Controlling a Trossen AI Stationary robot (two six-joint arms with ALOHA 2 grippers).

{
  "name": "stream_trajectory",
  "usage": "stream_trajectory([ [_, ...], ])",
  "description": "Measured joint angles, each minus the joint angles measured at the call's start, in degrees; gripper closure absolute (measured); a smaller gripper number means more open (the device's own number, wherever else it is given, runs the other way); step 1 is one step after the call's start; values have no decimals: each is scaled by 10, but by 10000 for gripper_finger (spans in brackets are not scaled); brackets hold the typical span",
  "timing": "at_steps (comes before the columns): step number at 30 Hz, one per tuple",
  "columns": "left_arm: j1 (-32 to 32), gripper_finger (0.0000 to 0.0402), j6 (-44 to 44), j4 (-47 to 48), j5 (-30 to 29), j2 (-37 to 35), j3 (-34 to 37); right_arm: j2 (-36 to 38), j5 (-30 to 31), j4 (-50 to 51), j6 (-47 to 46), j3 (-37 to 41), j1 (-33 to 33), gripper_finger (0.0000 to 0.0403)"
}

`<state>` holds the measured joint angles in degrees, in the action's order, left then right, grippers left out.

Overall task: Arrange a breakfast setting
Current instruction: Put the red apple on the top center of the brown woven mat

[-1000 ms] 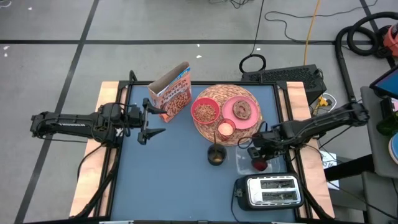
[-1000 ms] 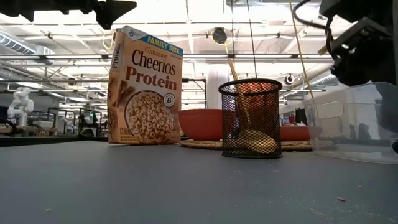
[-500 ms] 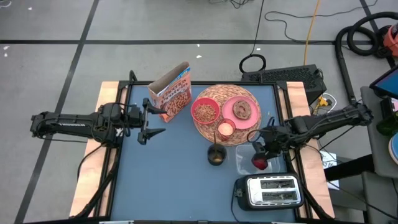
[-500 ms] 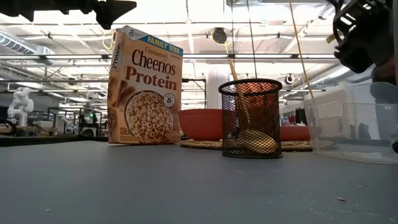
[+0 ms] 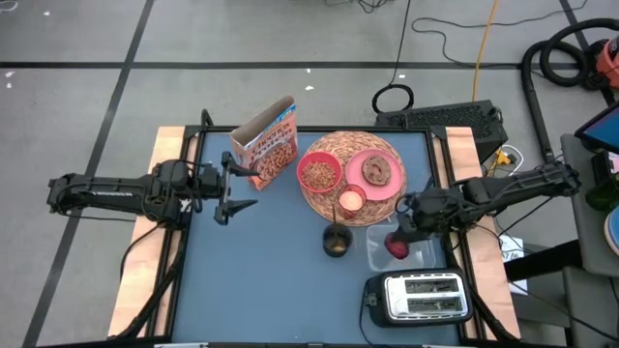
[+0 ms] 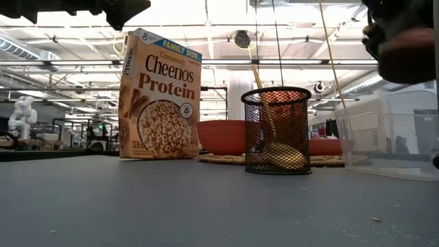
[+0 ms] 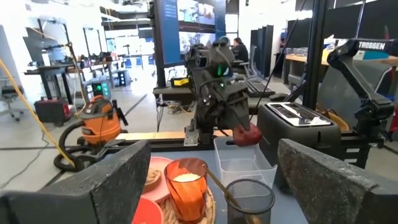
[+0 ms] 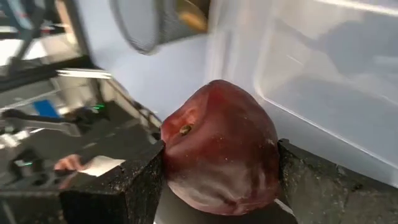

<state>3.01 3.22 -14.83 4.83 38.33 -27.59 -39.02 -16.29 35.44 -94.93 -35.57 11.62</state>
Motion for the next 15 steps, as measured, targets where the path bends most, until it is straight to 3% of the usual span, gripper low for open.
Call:
stream_trajectory([
  [8,0,43,9,0,0,0,0,13,76,-52,57,0,0,129],
  [15,0,43,8,-7,0,0,0,12,180,-135,168,0,0,129],
])
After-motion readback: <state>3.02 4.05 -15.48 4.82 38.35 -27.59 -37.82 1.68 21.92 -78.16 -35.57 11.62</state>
